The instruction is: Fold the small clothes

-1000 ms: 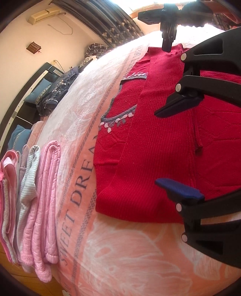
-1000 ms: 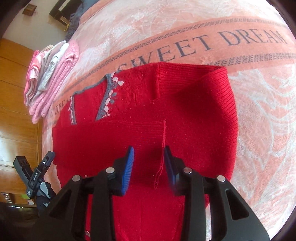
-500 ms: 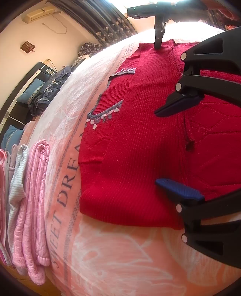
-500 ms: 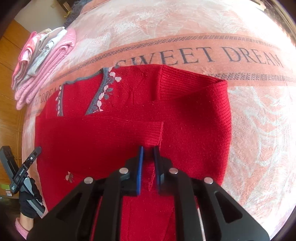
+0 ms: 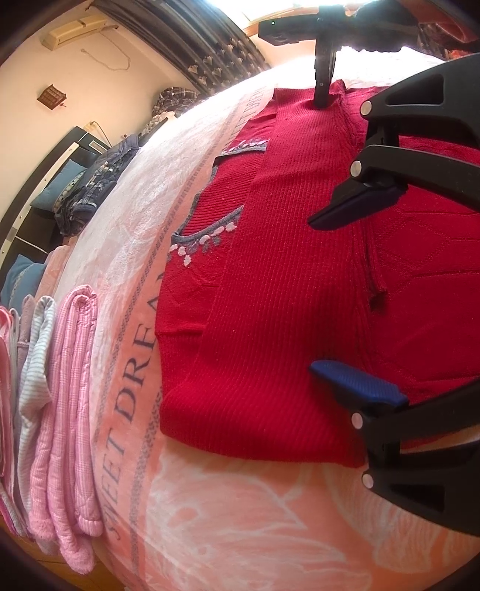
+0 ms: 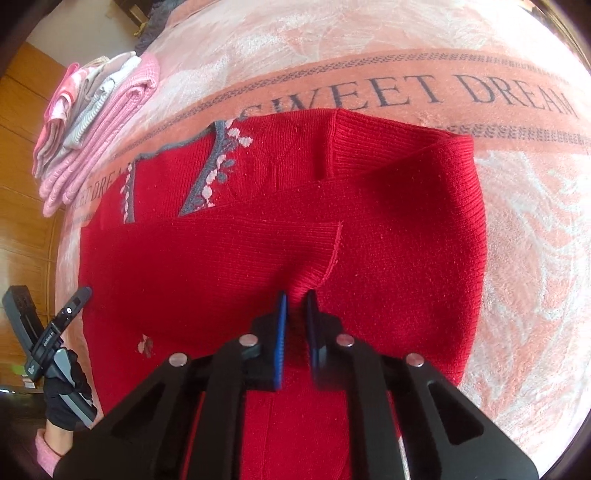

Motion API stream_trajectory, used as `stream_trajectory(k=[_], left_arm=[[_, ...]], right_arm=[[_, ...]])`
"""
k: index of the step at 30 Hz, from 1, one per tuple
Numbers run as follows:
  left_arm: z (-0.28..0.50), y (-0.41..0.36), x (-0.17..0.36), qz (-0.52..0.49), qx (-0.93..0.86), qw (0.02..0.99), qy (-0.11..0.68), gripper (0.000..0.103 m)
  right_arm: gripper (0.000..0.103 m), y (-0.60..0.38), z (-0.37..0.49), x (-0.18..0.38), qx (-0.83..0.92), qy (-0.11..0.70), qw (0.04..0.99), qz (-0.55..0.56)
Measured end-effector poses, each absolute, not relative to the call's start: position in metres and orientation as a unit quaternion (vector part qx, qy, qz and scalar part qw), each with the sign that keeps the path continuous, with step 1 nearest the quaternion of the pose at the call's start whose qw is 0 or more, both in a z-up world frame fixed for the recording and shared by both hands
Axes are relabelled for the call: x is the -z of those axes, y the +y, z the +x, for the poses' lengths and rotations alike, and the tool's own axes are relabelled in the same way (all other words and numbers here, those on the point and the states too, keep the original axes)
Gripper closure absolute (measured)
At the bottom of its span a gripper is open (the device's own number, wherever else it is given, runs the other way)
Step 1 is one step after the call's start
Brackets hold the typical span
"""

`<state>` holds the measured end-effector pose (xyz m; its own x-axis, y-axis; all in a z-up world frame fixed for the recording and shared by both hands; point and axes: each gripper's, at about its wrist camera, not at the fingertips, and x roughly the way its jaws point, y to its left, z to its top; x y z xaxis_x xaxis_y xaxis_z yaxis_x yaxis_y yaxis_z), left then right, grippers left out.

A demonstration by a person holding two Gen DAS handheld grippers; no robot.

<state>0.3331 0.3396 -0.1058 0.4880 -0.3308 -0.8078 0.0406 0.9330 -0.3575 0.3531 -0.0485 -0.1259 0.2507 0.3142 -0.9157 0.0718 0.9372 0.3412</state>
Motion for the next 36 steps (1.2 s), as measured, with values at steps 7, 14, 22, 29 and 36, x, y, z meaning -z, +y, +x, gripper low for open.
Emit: stream_trajectory(k=[7, 14, 22, 29, 36], left_arm=[[0.333, 0.338, 0.108, -0.138, 0.118, 0.847, 0.500, 0.028], [0.333, 0.337, 0.102, -0.135, 0.120, 0.845, 0.503, 0.026], [0.334, 0.327, 0.100, -0.116, 0.121, 0.847, 0.504, 0.024], [0.332, 0.322, 0.104, -0.096, 0.122, 0.842, 0.517, 0.022], [0.296, 0.330, 0.074, -0.087, 0.106, 0.820, 0.556, 0.022]], right_arm=[[0.095, -0.043, 0.352, 0.133, -0.051, 0.627, 0.769, 0.115], [0.086, -0.045, 0.351, 0.115, -0.052, 0.608, 0.785, 0.108], [0.085, -0.034, 0.349, 0.112, -0.081, 0.609, 0.780, 0.118], [0.083, -0.037, 0.347, 0.126, -0.078, 0.615, 0.774, 0.129], [0.078, -0.040, 0.318, 0.078, -0.101, 0.598, 0.784, 0.133]])
